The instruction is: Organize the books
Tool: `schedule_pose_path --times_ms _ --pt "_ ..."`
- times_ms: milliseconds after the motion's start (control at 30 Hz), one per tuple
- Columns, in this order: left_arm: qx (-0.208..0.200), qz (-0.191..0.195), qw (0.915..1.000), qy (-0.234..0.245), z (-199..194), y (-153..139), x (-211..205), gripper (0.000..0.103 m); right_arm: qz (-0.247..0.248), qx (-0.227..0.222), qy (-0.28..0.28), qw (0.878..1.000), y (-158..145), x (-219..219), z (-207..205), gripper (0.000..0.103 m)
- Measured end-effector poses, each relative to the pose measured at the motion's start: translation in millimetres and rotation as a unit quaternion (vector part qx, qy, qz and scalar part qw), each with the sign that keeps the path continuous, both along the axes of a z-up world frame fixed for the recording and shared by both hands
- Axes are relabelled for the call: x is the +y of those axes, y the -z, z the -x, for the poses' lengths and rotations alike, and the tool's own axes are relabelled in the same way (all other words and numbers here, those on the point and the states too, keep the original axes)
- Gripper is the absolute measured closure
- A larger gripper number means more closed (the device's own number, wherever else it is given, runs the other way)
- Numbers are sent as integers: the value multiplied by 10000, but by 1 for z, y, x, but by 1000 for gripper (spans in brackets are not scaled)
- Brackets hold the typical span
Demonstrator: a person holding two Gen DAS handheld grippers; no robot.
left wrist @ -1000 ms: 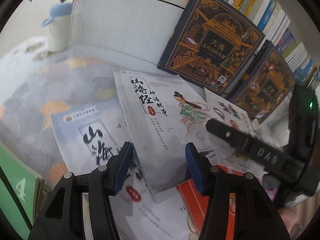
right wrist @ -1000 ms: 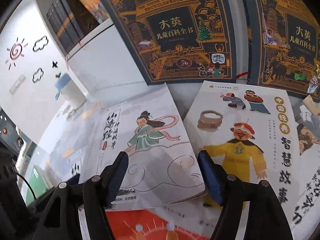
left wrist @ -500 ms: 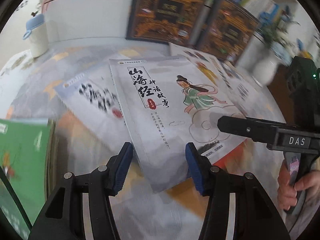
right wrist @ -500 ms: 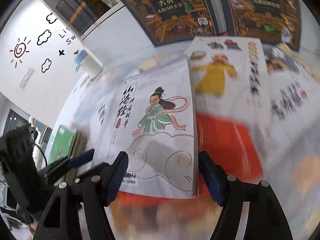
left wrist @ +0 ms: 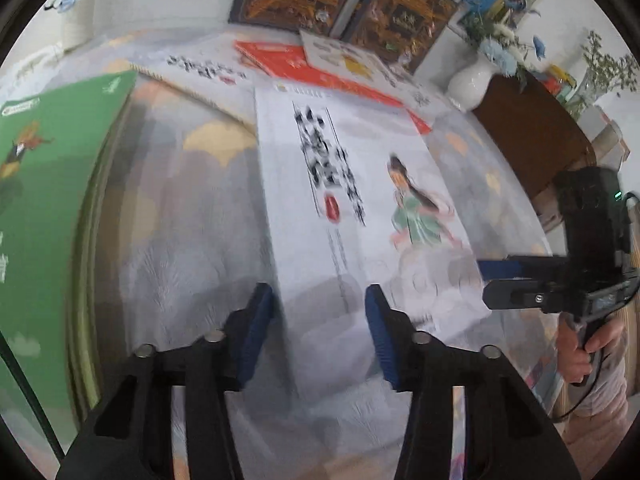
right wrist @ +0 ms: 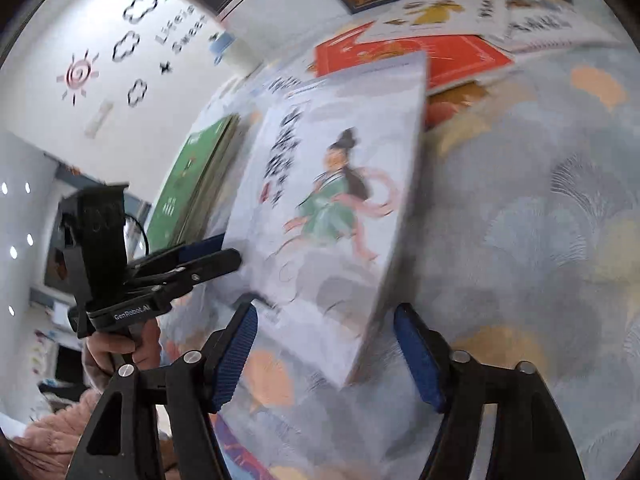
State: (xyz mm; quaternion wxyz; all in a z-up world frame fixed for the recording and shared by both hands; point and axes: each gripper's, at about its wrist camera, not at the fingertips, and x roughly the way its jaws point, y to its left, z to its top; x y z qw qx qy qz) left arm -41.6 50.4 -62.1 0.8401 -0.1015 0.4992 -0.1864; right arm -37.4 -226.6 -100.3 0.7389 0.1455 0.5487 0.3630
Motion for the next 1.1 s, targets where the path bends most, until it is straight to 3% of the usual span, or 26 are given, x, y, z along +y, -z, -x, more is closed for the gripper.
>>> schedule_pose_path --times_ms 33,200,300,467,700,800,933,1100 --pt "-9 -64 10000 21 -5 0 -1 69 -236 46 18 9997 4 -5 -5 40" --pt "-69 152 9999 -7 -16 3 1 69 -786 98 100 9968 14 -7 -28 43" --pt "-83 292 9995 -121 -19 5 3 69 -627 -162 83 9979 11 4 -36 50" --pt "-160 744 9965 -338 -23 10 11 72 -293 -720 241 9967 9 5 -32 73" --pt "-270 489 9969 -548 -21 7 2 75 -376 -541 519 9965 11 -1 -35 76" --pt "-232 492 9970 -551 -20 5 3 76 -61 -787 468 9958 1 9 -27 74" --pt "-69 888 9947 -520 -21 5 12 76 -94 -866 419 9953 -9 10 -23 75" --pt "-179 770 9960 -426 -15 -5 6 77 305 -1504 262 9878 -39 29 -6 75"
